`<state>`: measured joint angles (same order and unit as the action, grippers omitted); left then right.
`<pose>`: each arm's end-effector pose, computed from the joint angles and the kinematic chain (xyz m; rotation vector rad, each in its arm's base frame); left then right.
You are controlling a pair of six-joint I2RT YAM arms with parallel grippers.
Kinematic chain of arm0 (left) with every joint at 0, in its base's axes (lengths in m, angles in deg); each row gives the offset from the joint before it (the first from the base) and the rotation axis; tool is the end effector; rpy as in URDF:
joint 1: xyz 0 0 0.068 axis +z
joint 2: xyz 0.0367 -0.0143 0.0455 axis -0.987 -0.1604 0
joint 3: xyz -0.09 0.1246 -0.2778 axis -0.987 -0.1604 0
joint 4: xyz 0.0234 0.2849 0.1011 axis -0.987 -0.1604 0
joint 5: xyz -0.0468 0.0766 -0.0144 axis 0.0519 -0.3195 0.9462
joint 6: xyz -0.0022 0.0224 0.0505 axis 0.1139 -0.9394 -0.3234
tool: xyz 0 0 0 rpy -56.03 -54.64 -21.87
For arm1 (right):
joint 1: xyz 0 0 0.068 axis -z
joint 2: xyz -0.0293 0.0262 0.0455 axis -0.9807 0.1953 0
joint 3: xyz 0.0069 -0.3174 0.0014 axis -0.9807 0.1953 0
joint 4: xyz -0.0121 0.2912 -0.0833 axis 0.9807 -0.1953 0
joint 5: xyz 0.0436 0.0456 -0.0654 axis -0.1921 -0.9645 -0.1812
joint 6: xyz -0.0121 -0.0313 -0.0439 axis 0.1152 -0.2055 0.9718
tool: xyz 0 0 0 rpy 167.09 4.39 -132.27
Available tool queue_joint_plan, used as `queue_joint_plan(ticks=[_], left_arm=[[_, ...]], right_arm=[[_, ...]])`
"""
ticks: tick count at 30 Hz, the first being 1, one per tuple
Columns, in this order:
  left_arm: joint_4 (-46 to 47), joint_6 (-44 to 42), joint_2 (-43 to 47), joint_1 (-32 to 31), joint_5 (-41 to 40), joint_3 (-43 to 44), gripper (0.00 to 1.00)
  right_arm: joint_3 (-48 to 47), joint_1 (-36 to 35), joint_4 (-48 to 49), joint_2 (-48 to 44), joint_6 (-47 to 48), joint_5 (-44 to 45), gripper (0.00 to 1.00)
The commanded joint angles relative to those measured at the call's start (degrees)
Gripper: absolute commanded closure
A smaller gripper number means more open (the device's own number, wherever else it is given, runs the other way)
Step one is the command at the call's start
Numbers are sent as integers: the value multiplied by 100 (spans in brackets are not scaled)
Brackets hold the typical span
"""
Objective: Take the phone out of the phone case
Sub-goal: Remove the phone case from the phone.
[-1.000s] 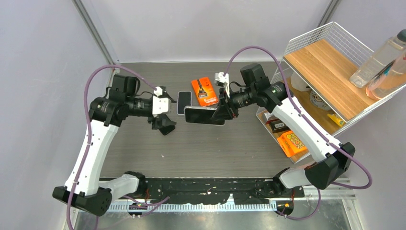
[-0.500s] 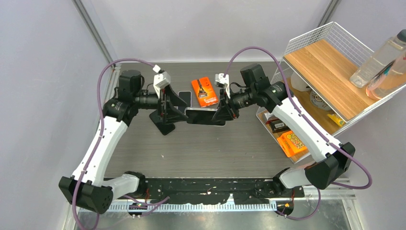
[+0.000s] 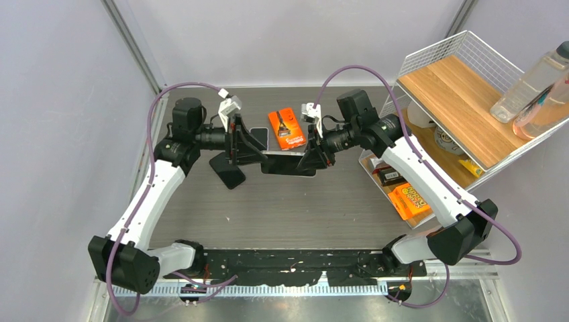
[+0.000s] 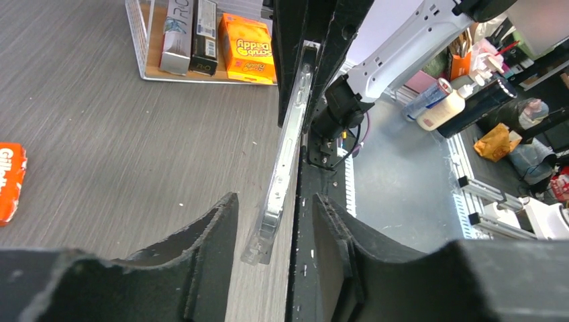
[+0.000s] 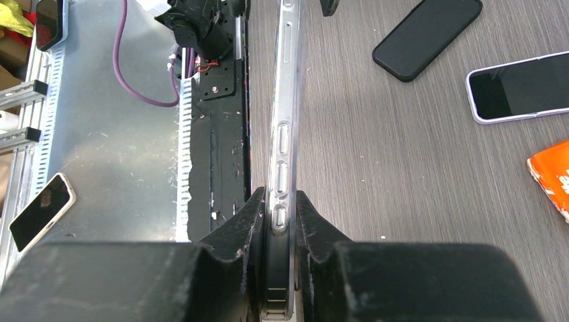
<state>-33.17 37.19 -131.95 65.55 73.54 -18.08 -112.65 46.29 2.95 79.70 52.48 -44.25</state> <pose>0.2568 -0.1068 0.4201 0.9599 1.6843 -1.4598 0.2529 0.1964 0.4362 -1.3940 1.7298 1.1707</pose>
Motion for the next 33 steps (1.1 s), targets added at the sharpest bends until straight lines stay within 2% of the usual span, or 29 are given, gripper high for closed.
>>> queue_joint_plan(ticks=[1,6,10,17,23,27,33], left_arm=[[452,195,-35,34,248,12,56],[532,261,-120,28,343,54,67],[673,439,-229,33,480,76,79],[1420,1114,-363,37,721,-51,99],[1983,1881,-509,36,883,-95,100],[3046,2835,-704,37,1042,-245,100],[5599,5076,-1079,37,1124,-645,100]], right_arm=[[-134,-2,281,-222,67,-319,95],[-111,-1,283,-222,62,-317,95],[-108,-7,288,-217,59,-328,95],[-82,-73,255,-236,166,-286,95],[-66,-316,105,-337,480,127,95],[-144,-493,-20,-374,685,386,95],[-263,-758,-155,-409,905,726,95]])
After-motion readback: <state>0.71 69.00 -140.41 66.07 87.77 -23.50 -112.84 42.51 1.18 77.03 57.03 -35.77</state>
